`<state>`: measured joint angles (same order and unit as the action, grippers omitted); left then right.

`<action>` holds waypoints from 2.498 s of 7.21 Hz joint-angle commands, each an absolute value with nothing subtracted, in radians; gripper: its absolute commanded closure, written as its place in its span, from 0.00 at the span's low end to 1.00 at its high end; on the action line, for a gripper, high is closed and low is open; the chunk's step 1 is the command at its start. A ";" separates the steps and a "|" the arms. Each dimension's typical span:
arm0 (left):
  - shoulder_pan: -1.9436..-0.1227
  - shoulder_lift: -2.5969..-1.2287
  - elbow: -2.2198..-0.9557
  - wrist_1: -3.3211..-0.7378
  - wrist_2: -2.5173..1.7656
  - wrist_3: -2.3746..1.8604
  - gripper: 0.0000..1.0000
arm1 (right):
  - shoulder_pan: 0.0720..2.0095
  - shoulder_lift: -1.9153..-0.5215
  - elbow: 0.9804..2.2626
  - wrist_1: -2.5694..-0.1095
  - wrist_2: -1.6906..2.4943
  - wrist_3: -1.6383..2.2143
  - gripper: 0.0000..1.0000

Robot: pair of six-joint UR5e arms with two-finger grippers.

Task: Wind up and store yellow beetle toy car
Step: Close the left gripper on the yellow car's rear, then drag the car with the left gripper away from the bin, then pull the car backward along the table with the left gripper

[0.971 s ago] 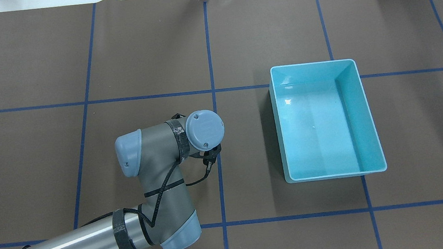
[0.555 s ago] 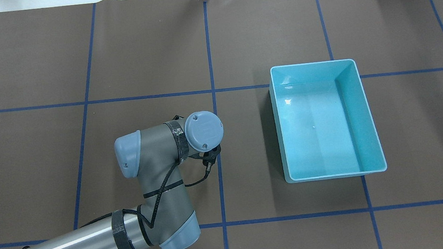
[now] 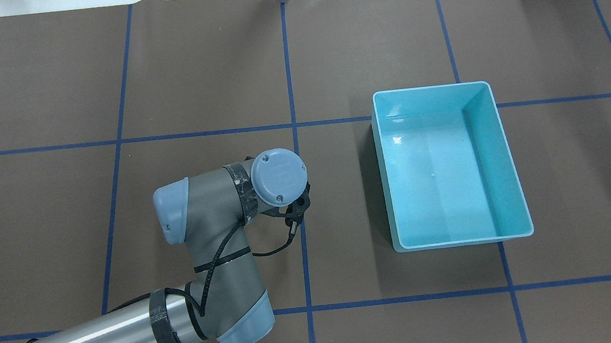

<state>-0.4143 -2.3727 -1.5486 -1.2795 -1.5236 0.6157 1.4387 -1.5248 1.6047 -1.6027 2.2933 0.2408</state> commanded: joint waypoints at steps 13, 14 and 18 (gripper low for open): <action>-0.738 -2.016 -1.678 -1.577 -1.916 0.583 0.98 | 1.437 -1.525 1.605 -1.601 2.293 0.239 0.00; -0.736 -2.016 -1.660 -1.610 -1.916 0.584 0.98 | 1.437 -1.525 1.605 -1.601 2.293 0.239 0.00; -0.736 -2.010 -1.634 -1.647 -1.959 0.609 0.98 | 1.437 -1.525 1.605 -1.601 2.293 0.239 0.00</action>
